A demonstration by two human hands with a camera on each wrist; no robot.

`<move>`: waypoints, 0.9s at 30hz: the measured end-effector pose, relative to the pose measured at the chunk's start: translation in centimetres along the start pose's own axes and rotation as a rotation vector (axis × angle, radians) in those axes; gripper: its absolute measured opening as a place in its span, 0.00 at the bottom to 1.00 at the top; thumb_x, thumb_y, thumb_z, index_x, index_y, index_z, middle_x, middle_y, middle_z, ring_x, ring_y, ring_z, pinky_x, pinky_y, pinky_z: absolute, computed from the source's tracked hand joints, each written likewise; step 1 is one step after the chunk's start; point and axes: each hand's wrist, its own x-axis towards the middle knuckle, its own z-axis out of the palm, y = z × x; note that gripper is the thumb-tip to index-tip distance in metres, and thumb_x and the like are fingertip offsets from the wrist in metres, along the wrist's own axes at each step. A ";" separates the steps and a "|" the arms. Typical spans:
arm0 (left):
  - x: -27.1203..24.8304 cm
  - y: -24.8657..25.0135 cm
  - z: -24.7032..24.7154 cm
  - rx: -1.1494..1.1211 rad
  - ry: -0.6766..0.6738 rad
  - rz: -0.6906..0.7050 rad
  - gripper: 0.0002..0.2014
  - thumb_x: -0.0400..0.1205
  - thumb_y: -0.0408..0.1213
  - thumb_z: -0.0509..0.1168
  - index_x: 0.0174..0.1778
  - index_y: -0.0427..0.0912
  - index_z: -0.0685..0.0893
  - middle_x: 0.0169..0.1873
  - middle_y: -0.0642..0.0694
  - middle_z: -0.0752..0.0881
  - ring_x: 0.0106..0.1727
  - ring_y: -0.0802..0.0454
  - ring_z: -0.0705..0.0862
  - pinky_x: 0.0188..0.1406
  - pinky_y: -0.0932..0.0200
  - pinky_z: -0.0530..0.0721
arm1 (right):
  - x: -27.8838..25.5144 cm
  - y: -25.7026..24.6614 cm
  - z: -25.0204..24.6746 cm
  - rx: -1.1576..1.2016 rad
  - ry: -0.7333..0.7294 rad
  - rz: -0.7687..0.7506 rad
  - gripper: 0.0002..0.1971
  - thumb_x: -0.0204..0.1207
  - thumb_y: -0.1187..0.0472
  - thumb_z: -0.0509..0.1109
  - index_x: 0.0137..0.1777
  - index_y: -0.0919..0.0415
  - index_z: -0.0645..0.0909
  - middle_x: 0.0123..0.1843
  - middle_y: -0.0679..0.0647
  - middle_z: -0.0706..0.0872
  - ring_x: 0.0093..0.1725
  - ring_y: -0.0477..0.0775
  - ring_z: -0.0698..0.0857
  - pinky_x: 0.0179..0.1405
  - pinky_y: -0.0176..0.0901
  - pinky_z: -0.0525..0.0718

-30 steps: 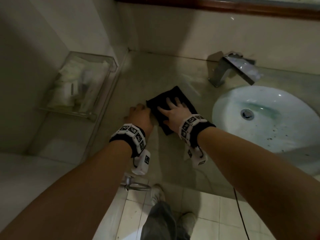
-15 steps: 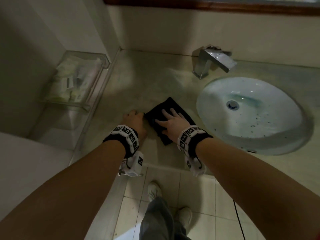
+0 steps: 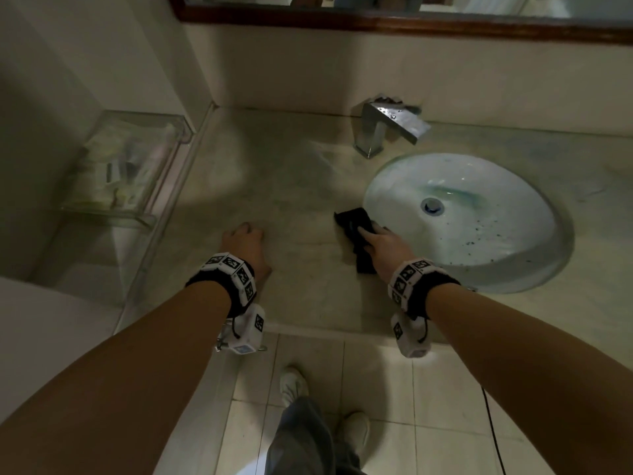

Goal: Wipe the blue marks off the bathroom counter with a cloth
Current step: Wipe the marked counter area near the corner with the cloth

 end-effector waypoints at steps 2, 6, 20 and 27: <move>0.0 -0.1 0.1 -0.016 0.017 0.001 0.40 0.67 0.50 0.77 0.75 0.46 0.71 0.76 0.41 0.68 0.71 0.31 0.70 0.69 0.45 0.73 | 0.0 -0.2 0.2 0.021 0.008 -0.005 0.24 0.88 0.60 0.56 0.83 0.50 0.64 0.86 0.56 0.59 0.83 0.63 0.60 0.81 0.51 0.61; 0.0 -0.2 0.2 -0.009 0.010 0.012 0.41 0.66 0.53 0.77 0.74 0.46 0.71 0.76 0.41 0.68 0.71 0.33 0.71 0.69 0.42 0.76 | -0.1 -1.7 1.0 -0.075 -0.019 -0.087 0.23 0.89 0.55 0.54 0.83 0.43 0.62 0.88 0.51 0.53 0.86 0.62 0.51 0.82 0.57 0.60; 1.2 -1.3 -0.5 -0.054 -0.017 0.034 0.24 0.74 0.53 0.63 0.66 0.51 0.76 0.67 0.43 0.75 0.65 0.34 0.74 0.64 0.40 0.77 | 0.3 -10.1 2.5 -0.366 -0.226 -0.345 0.32 0.86 0.41 0.52 0.85 0.39 0.40 0.87 0.47 0.35 0.85 0.61 0.35 0.84 0.62 0.41; 3.4 -2.3 -1.5 -0.066 0.033 0.004 0.18 0.78 0.45 0.64 0.66 0.50 0.79 0.66 0.43 0.75 0.63 0.35 0.76 0.62 0.39 0.79 | 3.8 -11.8 1.9 -0.327 -0.249 -0.262 0.33 0.85 0.37 0.49 0.84 0.36 0.37 0.86 0.46 0.31 0.84 0.60 0.31 0.82 0.67 0.37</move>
